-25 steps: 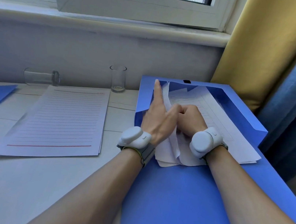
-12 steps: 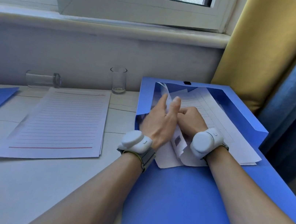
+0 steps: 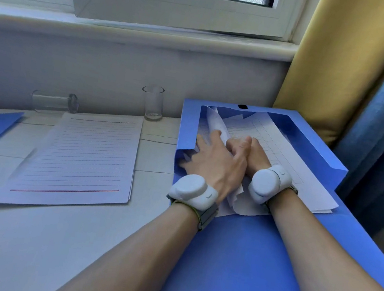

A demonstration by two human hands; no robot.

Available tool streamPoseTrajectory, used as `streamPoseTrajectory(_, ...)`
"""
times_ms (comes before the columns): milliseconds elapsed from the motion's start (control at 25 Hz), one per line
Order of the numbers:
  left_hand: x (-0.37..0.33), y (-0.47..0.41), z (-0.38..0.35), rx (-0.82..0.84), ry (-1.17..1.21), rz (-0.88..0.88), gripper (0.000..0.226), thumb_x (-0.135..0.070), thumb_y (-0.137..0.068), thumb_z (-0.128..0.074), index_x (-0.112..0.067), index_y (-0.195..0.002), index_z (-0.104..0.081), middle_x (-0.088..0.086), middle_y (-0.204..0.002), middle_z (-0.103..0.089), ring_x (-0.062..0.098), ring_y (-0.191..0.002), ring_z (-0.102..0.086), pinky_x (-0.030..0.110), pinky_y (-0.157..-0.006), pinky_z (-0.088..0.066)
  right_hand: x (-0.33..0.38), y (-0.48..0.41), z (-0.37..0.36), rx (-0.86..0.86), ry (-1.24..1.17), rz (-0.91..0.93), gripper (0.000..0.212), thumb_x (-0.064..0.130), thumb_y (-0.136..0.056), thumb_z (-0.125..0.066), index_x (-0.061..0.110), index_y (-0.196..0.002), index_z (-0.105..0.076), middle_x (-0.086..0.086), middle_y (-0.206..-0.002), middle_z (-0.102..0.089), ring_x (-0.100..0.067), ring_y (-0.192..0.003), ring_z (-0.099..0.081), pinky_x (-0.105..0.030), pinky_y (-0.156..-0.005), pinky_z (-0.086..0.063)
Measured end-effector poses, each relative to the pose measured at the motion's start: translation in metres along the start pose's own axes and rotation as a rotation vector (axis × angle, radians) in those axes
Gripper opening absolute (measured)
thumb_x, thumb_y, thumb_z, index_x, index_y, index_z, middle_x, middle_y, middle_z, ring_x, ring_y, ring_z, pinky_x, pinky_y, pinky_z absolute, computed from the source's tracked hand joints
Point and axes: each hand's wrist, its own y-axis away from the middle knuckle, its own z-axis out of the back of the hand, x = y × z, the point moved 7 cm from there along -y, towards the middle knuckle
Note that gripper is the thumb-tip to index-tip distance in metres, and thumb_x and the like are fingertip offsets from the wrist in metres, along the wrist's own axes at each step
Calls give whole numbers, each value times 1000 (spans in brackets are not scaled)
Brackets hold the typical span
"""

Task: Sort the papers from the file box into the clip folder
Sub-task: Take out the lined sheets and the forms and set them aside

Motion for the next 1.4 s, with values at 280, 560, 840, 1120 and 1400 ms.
streamPoseTrajectory(280, -2, -1, 2, -6, 112, -73, 61, -63, -88, -38, -28, -138, -37, 4, -158, -14, 32, -142, -26, 50, -109, -29, 1, 4, -2, 30, -75, 4, 50, 7, -79, -48, 20, -30, -46, -2, -51, -34, -18, -51, -31, -32, -54, -30)
streamPoseTrajectory(560, -17, 1, 11, -30, 385, -302, 43, -36, -91, -56, -25, -131, -48, -4, -154, -23, 13, -140, -28, 31, -105, -37, -1, 13, 5, -77, 12, 59, 24, 1, -96, -41, 19, -80, -44, -4, -90, -49, -17, -91, -44, -32, -85, -40)
streamPoseTrajectory(840, -15, 2, 15, -20, 485, -330, 29, -28, -90, -59, -20, -118, -62, 2, -118, -61, 15, -106, -57, 39, -94, -50, 7, 8, 1, -4, 72, 49, 40, -1, -87, -48, 22, -55, -41, -5, -64, -50, -21, -72, -49, -42, -77, -48)
streamPoseTrajectory(1120, -10, -2, 11, 1, 494, -347, 39, -25, -94, -55, -20, -132, -51, 1, -155, -28, 9, -145, -20, -12, -90, -14, 6, 2, -2, 36, 168, 11, 34, 6, -84, -49, 14, -51, -44, -3, -52, -49, -18, -51, -45, -32, -60, -40)
streamPoseTrajectory(1400, -5, -4, 12, 16, 796, -299, 48, -38, -82, -54, -24, -128, -56, 1, -158, -23, 14, -147, -22, 40, -119, -23, 4, 6, 0, -30, 101, -21, 41, 13, -89, -47, 16, -49, -40, 1, -45, -44, -7, -38, -43, -19, -39, -34)
